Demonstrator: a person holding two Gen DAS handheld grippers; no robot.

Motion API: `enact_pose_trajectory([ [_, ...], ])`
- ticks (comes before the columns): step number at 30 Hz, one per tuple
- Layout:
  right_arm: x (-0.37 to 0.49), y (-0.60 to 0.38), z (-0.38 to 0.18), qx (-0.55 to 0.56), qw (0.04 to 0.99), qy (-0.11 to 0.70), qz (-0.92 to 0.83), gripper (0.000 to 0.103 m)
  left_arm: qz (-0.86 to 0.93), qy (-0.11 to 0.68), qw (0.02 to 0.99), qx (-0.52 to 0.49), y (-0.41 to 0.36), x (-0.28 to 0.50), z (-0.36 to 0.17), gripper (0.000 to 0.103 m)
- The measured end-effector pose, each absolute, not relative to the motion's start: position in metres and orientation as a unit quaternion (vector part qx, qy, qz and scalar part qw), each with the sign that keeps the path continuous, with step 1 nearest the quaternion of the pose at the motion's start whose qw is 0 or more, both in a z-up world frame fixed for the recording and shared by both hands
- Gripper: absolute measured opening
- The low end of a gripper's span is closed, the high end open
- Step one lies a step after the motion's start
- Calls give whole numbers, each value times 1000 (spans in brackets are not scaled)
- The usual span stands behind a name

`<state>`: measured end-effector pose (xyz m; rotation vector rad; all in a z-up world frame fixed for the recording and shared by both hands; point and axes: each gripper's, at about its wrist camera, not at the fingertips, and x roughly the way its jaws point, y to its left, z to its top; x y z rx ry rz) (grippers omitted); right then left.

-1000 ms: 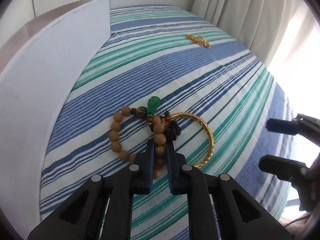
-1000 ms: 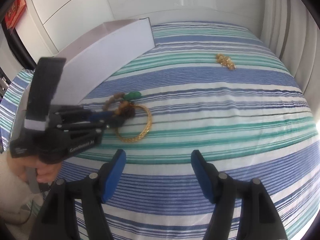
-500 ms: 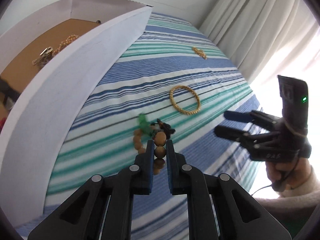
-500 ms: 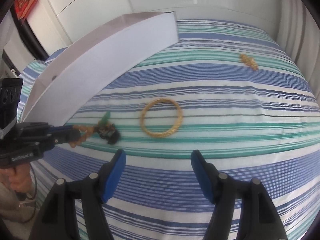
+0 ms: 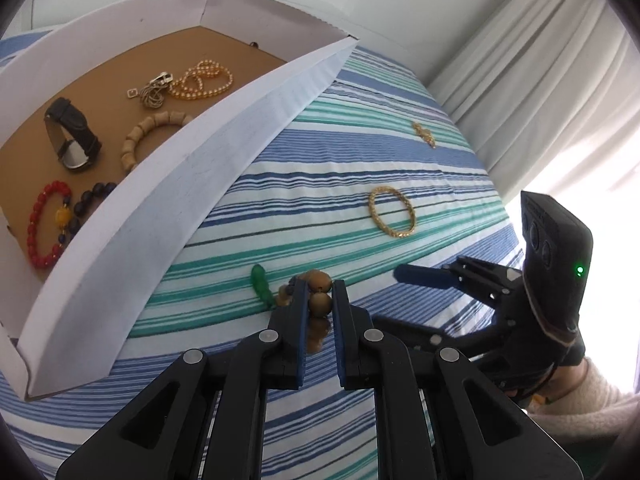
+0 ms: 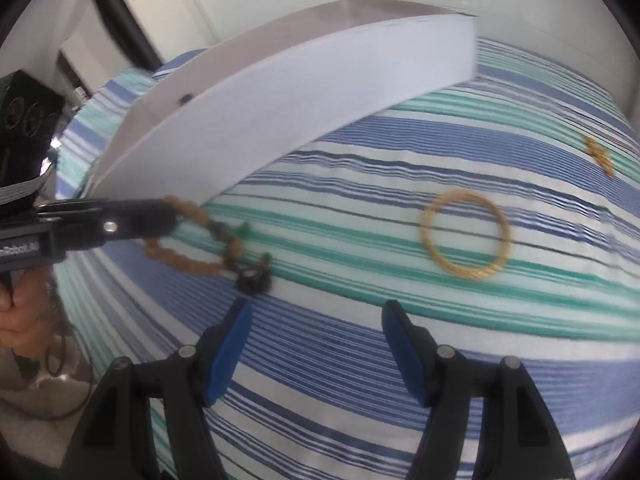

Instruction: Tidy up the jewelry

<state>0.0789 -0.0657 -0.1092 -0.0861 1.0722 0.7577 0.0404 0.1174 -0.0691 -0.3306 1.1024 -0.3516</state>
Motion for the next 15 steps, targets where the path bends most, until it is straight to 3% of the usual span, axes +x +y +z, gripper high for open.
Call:
enact_pose_trajectory([
  [3, 78, -39, -115, -60, 776, 491, 391, 68, -158, 525, 819, -168, 121, 43, -77, 9],
  [8, 81, -3, -126, -109, 761, 481, 422, 56, -153, 526, 818, -174, 124, 44, -79, 9],
  [9, 82, 1, -129, -122, 762, 480, 418, 50, -151, 525, 819, -174, 125, 44, -78, 9],
  [11, 81, 2, -127, -137, 763, 473, 418, 10, -147, 524, 821, -172, 126, 45, -76, 9],
  [15, 76, -17, -115, -119, 764, 483, 410, 9, -139, 524, 825, -160, 127, 43, -74, 9],
])
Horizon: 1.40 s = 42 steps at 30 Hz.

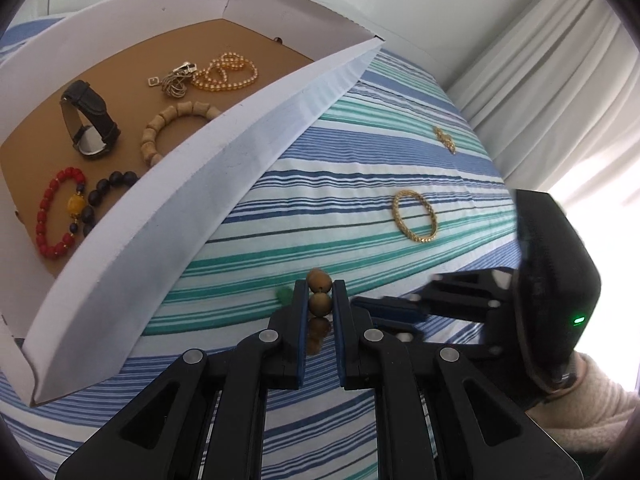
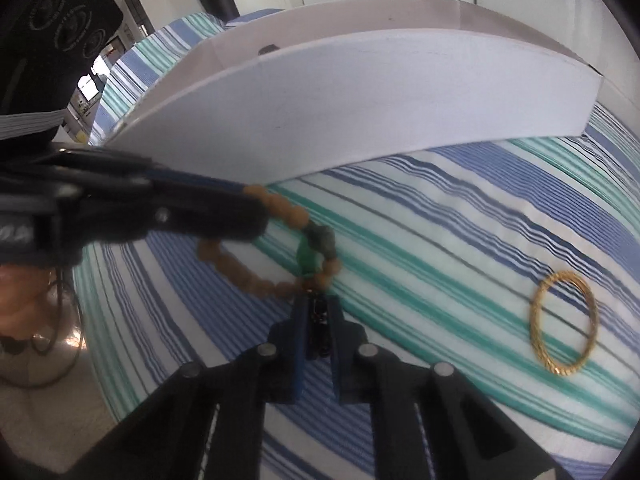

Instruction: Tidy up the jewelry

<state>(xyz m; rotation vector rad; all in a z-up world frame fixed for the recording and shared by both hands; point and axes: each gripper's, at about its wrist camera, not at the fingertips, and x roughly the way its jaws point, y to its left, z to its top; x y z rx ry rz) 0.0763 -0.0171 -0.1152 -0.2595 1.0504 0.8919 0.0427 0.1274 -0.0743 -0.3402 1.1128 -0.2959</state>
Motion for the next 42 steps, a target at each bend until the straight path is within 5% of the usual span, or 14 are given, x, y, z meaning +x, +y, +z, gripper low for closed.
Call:
enact_pose_trajectory([
  [11, 58, -142, -98, -72, 812, 515, 264, 11, -167, 533, 824, -94, 82, 35, -80, 14],
  [12, 59, -150, -101, -70, 815, 523, 241, 15, -165, 538, 822, -85, 79, 35, -81, 18],
  [14, 55, -171, -102, -51, 815, 531, 225, 47, -163, 539, 823, -76, 79, 32, -81, 37],
  [25, 27, -139, -96, -48, 806, 513, 291, 47, -150, 546, 824, 7, 66, 17, -87, 50],
  [33, 36, -97, -107, -76, 792, 507, 331, 47, -97, 562, 819, 60, 56, 29, -122, 50],
  [36, 42, -78, -116, -101, 785, 502, 349, 47, -113, 555, 821, 69, 52, 24, -121, 33],
  [38, 43, -62, -124, -130, 778, 500, 358, 42, -117, 556, 820, 69, 52, 22, -120, 13],
  [40, 41, -52, -126, -165, 781, 495, 343, 22, -111, 558, 819, 72, 54, 21, -118, 9],
  [42, 42, -54, -121, -155, 775, 502, 351, 19, -104, 563, 818, 62, 61, 20, -117, 9],
])
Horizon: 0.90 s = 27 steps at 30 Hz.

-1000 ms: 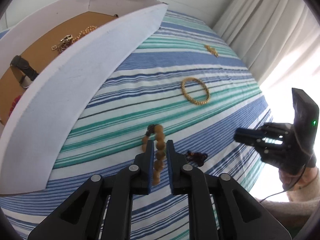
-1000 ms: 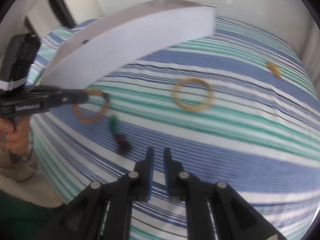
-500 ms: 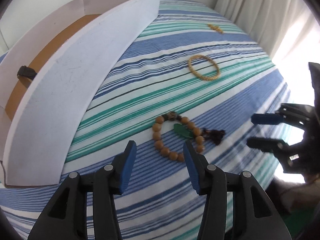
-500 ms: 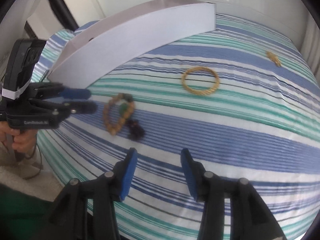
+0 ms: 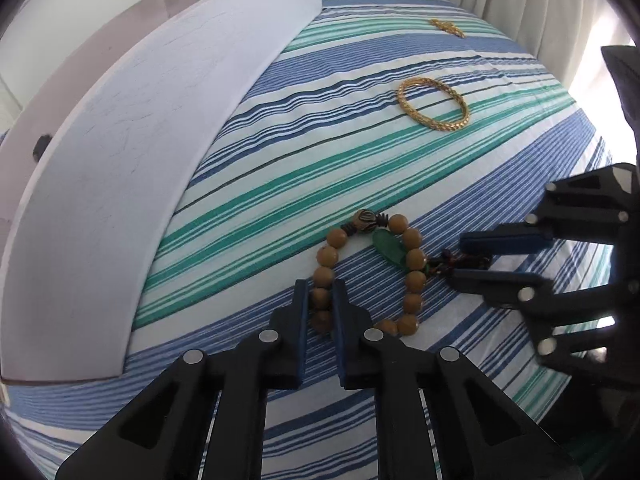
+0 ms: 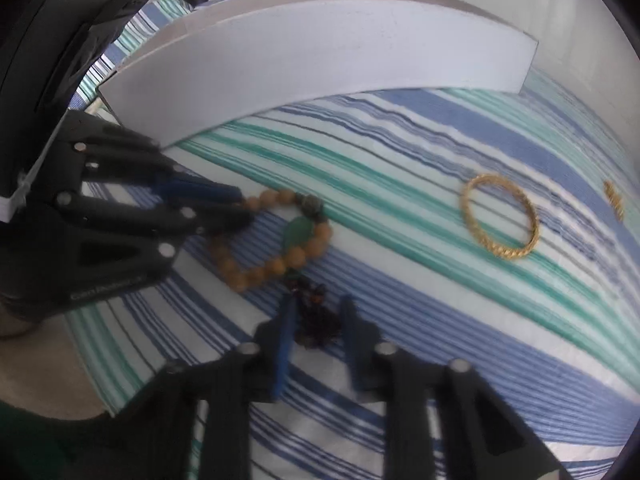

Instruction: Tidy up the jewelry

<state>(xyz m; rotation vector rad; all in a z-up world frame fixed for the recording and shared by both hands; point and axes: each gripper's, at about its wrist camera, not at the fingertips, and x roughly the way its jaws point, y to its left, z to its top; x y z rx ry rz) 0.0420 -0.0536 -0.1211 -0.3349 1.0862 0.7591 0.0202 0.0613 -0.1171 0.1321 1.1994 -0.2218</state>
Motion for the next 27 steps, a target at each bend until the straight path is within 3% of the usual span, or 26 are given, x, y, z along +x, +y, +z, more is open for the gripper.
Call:
enact_pose_trajectory([
  [1, 42, -57, -117, -147, 775, 503, 352, 15, -104, 566, 816, 51, 66, 20, -116, 9],
  [13, 42, -131, -80, -85, 817, 509, 258, 14, -123, 542, 831, -21, 75, 20, -66, 9],
  [27, 76, -132, 19, -12, 843, 445, 301, 11, -123, 482, 862, -95, 119, 52, 52, 9],
])
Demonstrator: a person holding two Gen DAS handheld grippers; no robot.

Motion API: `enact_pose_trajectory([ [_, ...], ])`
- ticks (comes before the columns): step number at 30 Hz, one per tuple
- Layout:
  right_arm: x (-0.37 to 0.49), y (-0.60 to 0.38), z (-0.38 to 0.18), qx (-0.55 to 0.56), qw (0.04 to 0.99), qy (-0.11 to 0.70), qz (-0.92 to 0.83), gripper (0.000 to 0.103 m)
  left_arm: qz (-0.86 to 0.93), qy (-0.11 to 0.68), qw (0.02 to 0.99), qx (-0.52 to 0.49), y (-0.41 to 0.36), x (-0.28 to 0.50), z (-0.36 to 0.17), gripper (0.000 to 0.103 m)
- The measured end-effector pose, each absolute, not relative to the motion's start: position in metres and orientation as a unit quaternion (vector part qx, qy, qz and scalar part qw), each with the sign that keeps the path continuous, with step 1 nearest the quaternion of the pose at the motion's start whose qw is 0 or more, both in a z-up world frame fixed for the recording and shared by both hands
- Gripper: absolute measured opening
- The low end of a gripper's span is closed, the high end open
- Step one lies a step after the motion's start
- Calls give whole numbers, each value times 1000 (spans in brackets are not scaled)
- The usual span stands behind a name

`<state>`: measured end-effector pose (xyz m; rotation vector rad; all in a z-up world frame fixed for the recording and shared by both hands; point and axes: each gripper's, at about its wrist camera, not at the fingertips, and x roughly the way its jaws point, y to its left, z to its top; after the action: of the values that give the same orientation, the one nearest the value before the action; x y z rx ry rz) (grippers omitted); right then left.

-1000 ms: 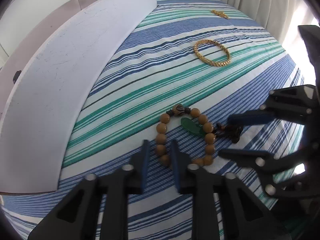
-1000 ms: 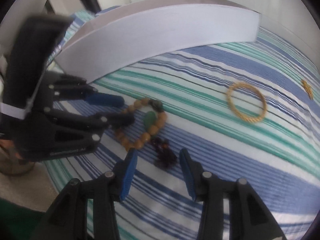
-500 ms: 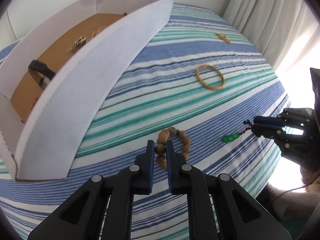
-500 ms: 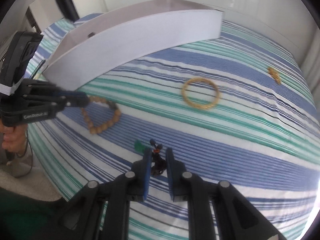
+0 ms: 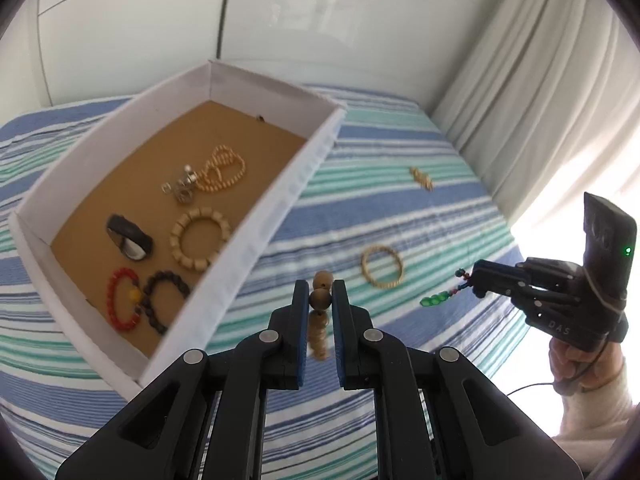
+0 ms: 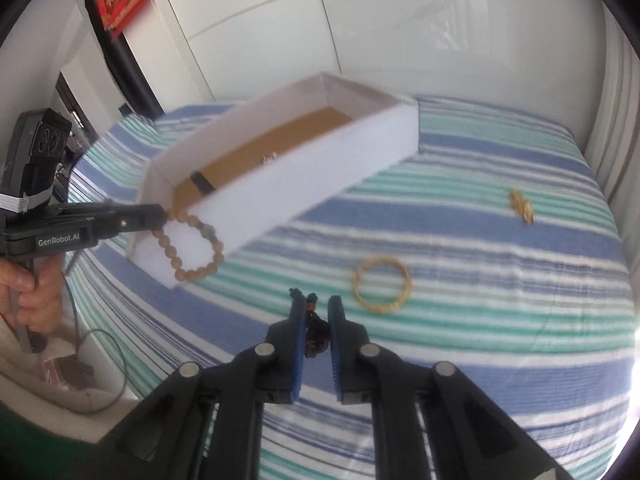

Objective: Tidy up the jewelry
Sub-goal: 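Carry the wooden bead bracelet into the tray with both tools and open them, then withdraw both tools from the tray toward the gold bangle and earrings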

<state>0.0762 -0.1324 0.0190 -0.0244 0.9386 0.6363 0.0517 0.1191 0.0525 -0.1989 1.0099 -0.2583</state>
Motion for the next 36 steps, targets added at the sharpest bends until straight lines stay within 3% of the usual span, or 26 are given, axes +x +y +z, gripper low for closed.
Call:
enact_pose_trajectory([
  [8, 150, -90, 88, -10, 858, 394, 328, 10, -59, 465, 874, -126, 184, 101, 98, 9],
  [13, 201, -42, 107, -15, 859, 380, 343, 10, -16, 469, 874, -129, 215, 145, 94, 9],
  [27, 290, 45, 19, -79, 822, 466, 317, 12, 86, 516, 844, -119, 267, 221, 11, 10],
  [28, 290, 46, 17, -80, 822, 466, 317, 20, 95, 518, 843, -110, 267, 220, 8, 16],
  [29, 291, 46, 16, -77, 823, 465, 317, 46, 103, 521, 841, -104, 268, 218, 6, 34],
  [30, 289, 43, 18, -68, 826, 461, 318, 57, 112, 523, 839, -99, 267, 215, 6, 47],
  [31, 288, 40, 22, -62, 829, 456, 317, 63, 117, 520, 840, -98, 266, 212, 8, 70],
  [32, 284, 36, 28, -59, 834, 451, 313, 62, 122, 512, 845, -96, 265, 206, 11, 78],
  [36, 260, 15, 51, -59, 857, 422, 290, 63, 116, 490, 861, -76, 247, 182, 28, 84],
])
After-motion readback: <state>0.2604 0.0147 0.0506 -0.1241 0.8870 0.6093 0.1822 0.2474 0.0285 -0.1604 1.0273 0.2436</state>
